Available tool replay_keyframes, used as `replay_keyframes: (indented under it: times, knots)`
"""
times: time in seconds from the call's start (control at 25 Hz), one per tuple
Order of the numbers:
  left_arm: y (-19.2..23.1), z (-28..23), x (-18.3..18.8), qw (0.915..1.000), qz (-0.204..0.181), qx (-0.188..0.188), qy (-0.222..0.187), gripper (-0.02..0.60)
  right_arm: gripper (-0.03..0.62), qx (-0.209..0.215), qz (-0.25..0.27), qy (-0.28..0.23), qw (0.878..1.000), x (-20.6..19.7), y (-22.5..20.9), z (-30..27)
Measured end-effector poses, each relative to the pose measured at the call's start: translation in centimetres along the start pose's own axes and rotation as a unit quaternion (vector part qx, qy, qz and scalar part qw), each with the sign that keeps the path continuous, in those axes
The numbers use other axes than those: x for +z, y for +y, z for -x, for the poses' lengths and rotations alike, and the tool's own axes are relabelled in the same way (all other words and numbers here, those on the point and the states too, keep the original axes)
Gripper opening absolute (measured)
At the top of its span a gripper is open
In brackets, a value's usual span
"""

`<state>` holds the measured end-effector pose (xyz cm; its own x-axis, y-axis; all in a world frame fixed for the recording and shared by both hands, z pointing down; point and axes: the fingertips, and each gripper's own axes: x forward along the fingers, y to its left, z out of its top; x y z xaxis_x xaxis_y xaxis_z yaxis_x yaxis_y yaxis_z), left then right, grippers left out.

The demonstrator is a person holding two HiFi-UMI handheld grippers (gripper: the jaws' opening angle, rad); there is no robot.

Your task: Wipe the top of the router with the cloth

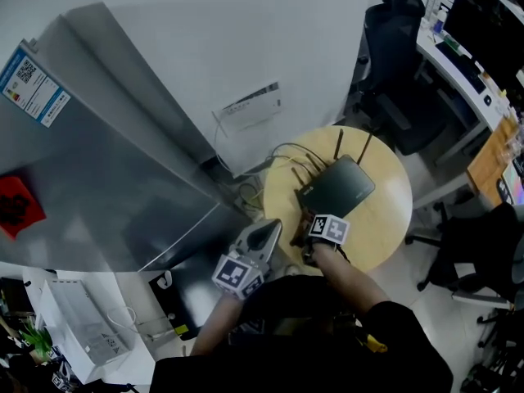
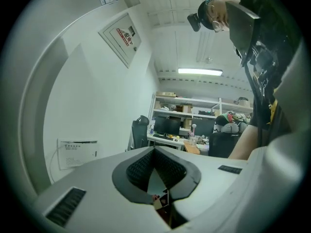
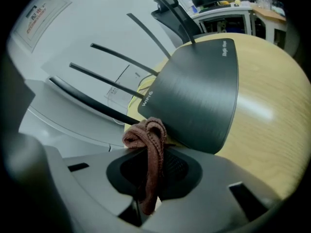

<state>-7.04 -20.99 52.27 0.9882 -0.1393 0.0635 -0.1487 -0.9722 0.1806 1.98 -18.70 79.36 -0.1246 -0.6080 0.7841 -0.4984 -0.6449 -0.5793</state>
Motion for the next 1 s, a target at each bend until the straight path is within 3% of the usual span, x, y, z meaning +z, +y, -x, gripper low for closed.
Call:
replay_keyframes:
  times: [0.24, 0.56, 0.84, 1.0]
  knots:
    - [-0.5, 0.0, -0.5, 0.9998, 0.02, 0.0, 0.0, -0.006, 0.058, -0.006, -0.009, 0.019, 1.0, -0.6, -1.0, 0.4]
    - [-1.2, -0.2, -0.1, 0.9995, 0.027, 0.01, -0.012, -0.006, 0.058, -0.03, 0.024, 0.037, 0.999, -1.3, -3.5, 1.8]
    - [-2.0, -0.5, -0.4, 0.9995, 0.025, 0.012, -0.016, -0.006, 0.058, -0.035, 0.121, 0.064, 0.99, -1.7, -4.6, 2.5]
    - [-2.7, -1.2, -0.4, 0.9993, 0.028, 0.015, -0.018, -0.006, 0.058, -0.037, 0.218, 0.094, 0.971, -2.0, -5.3, 2.9]
